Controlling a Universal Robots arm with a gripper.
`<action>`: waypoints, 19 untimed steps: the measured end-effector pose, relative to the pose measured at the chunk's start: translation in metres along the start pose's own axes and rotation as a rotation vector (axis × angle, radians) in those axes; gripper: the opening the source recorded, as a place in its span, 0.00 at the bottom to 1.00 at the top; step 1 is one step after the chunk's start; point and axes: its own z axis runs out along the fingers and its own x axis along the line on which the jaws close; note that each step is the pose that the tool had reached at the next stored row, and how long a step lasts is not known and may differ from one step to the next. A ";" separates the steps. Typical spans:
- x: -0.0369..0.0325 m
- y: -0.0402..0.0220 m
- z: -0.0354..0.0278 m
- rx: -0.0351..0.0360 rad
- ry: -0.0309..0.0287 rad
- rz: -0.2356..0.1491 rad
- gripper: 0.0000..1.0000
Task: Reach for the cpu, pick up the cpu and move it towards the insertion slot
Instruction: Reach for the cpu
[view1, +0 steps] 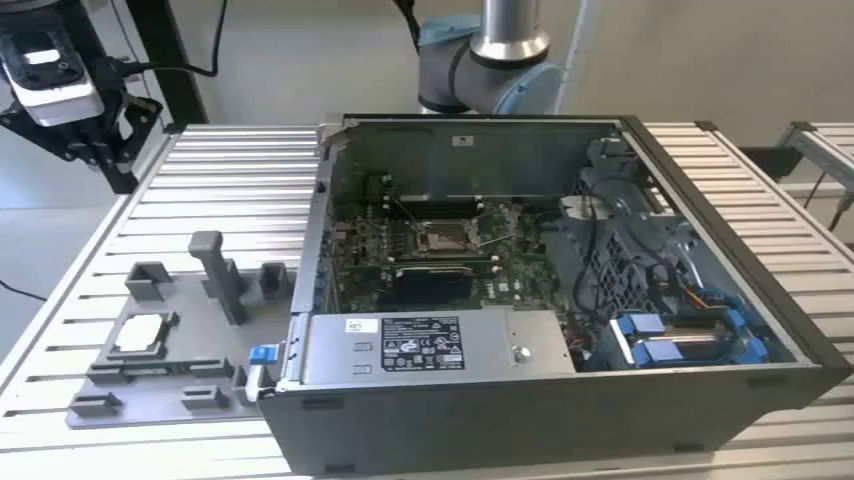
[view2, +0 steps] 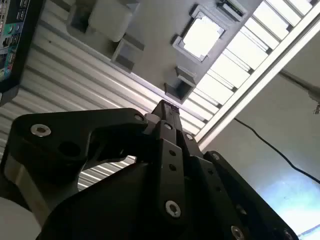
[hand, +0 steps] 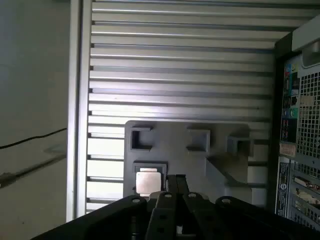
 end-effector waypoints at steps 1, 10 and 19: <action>0.0000 0.0000 0.0000 0.0000 0.0001 0.000 0.00; 0.0000 0.0000 0.0000 0.0000 0.0000 0.000 0.00; 0.0169 -0.0070 0.0012 0.0003 -0.0003 0.000 0.00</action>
